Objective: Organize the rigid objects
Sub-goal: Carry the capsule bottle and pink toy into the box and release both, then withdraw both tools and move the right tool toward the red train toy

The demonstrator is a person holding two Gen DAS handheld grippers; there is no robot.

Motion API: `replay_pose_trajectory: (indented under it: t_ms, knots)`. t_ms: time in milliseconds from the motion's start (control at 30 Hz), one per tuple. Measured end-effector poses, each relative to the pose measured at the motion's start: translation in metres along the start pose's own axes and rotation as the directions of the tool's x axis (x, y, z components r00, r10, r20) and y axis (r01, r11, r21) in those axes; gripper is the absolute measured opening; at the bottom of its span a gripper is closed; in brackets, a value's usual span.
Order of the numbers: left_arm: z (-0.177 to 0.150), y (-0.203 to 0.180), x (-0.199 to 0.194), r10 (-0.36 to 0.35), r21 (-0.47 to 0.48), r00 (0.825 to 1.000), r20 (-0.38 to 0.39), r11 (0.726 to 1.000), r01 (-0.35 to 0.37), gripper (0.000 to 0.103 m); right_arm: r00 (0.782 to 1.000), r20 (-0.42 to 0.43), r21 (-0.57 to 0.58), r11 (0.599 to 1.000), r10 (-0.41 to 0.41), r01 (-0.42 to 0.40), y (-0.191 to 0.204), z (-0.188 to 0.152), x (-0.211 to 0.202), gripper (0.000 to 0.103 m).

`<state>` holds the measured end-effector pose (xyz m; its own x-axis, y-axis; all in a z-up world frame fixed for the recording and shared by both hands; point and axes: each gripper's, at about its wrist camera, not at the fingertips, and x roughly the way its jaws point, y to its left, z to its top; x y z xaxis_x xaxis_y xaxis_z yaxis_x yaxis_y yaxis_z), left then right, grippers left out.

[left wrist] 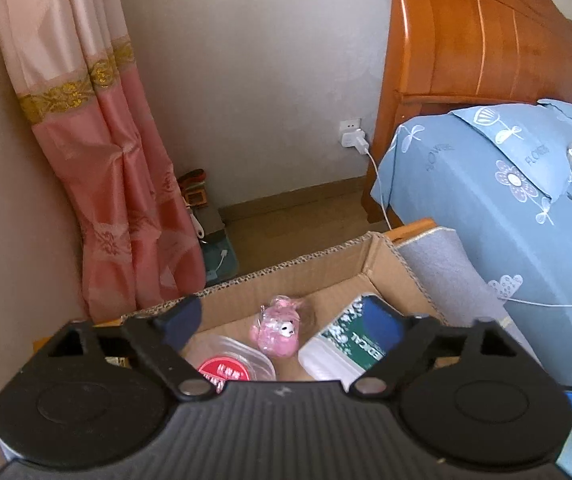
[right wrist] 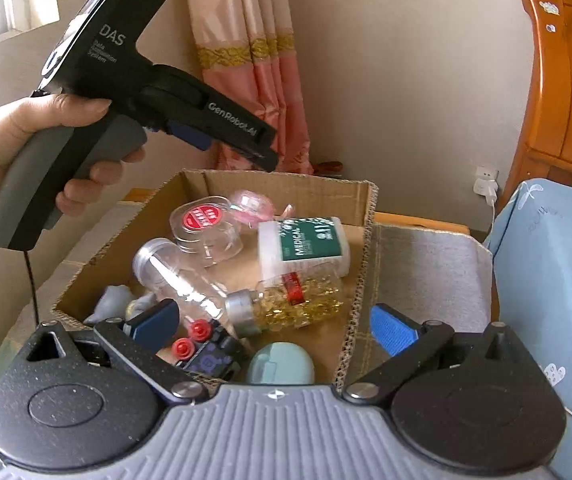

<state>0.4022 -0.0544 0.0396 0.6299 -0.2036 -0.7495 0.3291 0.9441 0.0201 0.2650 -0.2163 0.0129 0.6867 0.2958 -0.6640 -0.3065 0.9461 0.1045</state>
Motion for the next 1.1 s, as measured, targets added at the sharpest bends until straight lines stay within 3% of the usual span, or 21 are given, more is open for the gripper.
replay_pose_trajectory:
  t_ms: [100, 367, 667, 967, 1100]
  knots:
    - [-0.006, 0.000, -0.018, 0.009, 0.009, 0.999, 0.040, 1.000, -0.009, 0.097, 1.000, -0.001, -0.013, 1.000, 0.008, -0.008, 0.008, -0.003, -0.004, 0.103]
    - [-0.032, 0.002, -0.065, 0.044, 0.021, 0.997, 0.070, 0.999, -0.046, 0.097, 1.000, 0.009, -0.024, 1.000, 0.008, -0.008, 0.031, -0.021, -0.024, 0.103]
    - [-0.092, 0.001, -0.111, 0.078, 0.019, 0.991, 0.105, 0.997, -0.080, 0.097, 0.998, 0.060, 0.006, 1.000, -0.019, 0.019, 0.054, -0.052, -0.052, 0.103]
    - [-0.168, -0.005, -0.112, 0.023, 0.000, 0.998, 0.064, 1.000, -0.023, 0.098, 0.990, 0.086, 0.138, 0.986, -0.109, 0.097, 0.067, -0.110, -0.060, 0.103]
    - [-0.193, -0.007, -0.107, 0.017, -0.049, 0.999, 0.050, 0.999, -0.015, 0.098, 0.991, 0.049, 0.149, 0.982, -0.122, 0.113, 0.069, -0.129, -0.055, 0.103]
